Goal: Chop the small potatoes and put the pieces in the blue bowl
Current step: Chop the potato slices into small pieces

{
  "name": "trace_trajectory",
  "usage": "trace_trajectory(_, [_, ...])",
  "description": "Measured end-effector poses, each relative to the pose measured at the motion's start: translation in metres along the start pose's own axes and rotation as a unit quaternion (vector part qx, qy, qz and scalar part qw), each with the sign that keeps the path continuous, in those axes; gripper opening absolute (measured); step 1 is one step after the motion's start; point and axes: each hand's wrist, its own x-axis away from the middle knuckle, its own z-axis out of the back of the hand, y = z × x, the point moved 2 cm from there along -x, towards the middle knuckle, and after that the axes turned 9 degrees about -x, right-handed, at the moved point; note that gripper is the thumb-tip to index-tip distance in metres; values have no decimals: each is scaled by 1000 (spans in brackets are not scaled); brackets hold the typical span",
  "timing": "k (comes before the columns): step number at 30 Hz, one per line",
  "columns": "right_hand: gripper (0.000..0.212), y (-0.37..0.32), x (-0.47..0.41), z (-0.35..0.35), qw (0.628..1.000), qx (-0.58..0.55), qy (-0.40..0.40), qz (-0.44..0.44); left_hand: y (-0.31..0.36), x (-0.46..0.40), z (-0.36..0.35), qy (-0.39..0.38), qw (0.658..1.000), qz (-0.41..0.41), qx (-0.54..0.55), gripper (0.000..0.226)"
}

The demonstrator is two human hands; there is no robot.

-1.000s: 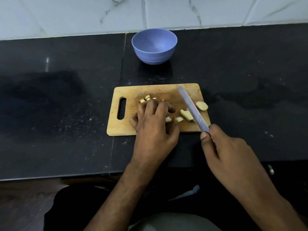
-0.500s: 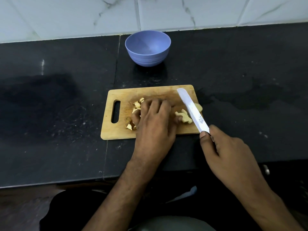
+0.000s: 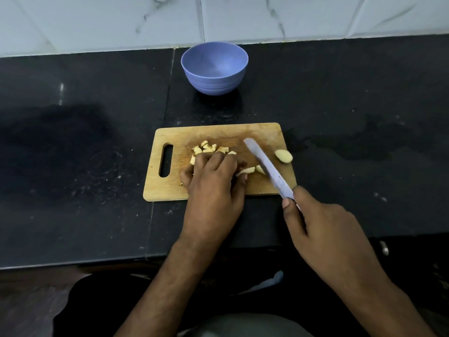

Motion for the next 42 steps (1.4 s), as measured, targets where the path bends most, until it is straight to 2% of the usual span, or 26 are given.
trace_trajectory(4, [14,-5,12,2,999,-8,-32,13,1,1,1,-2,1000,-3,-8,11])
trace_trajectory(10, [14,-9,28,10,998,-37,-52,2,-3,5,2,6,1000,-9,12,17])
trace_trajectory(17, [15,-12,28,10,998,-19,-59,-7,-3,4,2,13,1000,2,-27,18])
trace_trajectory(31, [16,-12,24,9,996,18,-82,-32,-4,3,-1,2,1000,4,-18,18])
trace_trajectory(35, [14,-12,15,2,997,14,-68,-18,-3,4,0,-4,1000,12,-24,18])
trace_trajectory(42, [23,-12,26,10,999,-15,-50,7,-7,8,6,-21,999,30,37,24])
